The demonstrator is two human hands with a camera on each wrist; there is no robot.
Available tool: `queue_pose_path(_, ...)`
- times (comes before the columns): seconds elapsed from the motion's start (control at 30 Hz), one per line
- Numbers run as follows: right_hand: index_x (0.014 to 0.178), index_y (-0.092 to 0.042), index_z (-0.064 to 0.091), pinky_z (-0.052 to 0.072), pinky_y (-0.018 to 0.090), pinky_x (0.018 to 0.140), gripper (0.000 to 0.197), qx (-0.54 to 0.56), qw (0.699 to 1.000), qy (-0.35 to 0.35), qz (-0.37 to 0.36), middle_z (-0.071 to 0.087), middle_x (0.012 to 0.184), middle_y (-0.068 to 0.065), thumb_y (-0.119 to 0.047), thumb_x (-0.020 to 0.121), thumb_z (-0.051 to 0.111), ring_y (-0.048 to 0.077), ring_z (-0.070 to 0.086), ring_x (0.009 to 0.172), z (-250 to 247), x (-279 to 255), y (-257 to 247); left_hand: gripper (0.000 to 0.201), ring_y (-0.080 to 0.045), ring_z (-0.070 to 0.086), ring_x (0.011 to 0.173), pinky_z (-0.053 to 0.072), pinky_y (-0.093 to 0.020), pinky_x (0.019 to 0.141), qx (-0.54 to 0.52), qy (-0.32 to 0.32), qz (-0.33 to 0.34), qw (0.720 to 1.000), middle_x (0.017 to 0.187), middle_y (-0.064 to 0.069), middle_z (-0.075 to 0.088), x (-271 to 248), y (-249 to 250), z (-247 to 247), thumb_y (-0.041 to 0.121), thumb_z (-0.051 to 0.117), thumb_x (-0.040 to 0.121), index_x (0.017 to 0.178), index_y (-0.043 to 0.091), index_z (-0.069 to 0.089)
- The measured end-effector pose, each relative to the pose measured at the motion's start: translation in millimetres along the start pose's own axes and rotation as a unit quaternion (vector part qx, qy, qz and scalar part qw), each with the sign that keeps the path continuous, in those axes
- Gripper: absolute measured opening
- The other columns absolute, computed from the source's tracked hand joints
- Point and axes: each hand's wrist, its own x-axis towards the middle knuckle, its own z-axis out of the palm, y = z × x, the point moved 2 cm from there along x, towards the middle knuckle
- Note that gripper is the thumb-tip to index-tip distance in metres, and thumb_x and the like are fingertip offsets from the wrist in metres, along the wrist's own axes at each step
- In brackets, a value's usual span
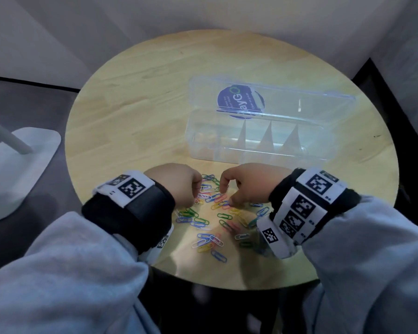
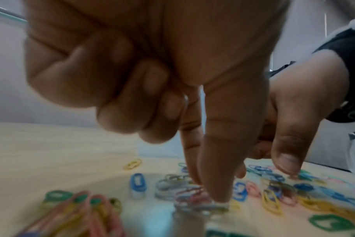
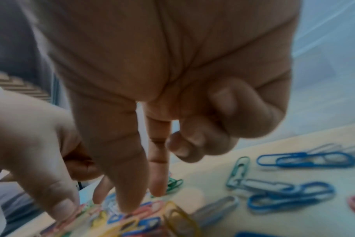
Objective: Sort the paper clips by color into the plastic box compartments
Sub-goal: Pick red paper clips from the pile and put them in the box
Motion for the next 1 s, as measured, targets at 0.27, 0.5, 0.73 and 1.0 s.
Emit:
queue_pose_path(0.27,0.086,-0.023,0.051,0.033,0.025,0.055,0.016,-0.063,0.998,-0.002,-0.025,0.05,0.082,-0.005,-0.02,0.082,0.065,0.018,0.047,0.079,8,4,-5,0.011,-0.015,0.048,0.076,0.025,-0.021,0.047,0.031,-0.007,-0.014,0.999,0.069,0.007,0.047,3,4,8,0.017,0.062,0.081,0.079,0.025,0.055)
queue_pose_path(0.5,0.086,-0.022,0.049,0.031,0.024,0.052,0.014,-0.065,0.997,0.01,-0.037,0.046,0.072,-0.007,-0.017,0.082,0.062,0.018,0.046,0.076,11,8,-9,0.013,-0.014,0.05,0.074,0.028,-0.021,0.048,0.012,-0.007,-0.025,1.0,0.069,0.008,0.05,6,-3,8,0.018,0.062,0.079,0.074,0.025,0.053)
queue_pose_path(0.73,0.089,-0.015,0.059,0.032,0.019,0.049,0.005,-0.086,0.995,-0.015,-0.039,0.055,0.088,0.0,-0.014,0.084,0.058,0.018,0.048,0.079,15,12,-14,0.008,-0.019,0.054,0.078,0.035,-0.022,0.056,0.001,-0.027,-0.03,0.999,0.081,0.003,0.059,9,-6,10,0.015,0.056,0.083,0.083,0.022,0.061)
queue_pose_path(1.0,0.078,-0.016,0.06,0.034,0.022,0.05,0.009,-0.069,0.996,-0.038,-0.037,0.05,0.067,-0.005,-0.007,0.076,0.062,0.016,0.048,0.069,10,9,-6,0.024,-0.007,0.047,0.052,0.03,-0.021,0.05,-0.063,-0.008,-0.047,0.997,0.056,0.009,0.051,9,-20,3,0.024,0.071,0.074,0.067,0.022,0.048)
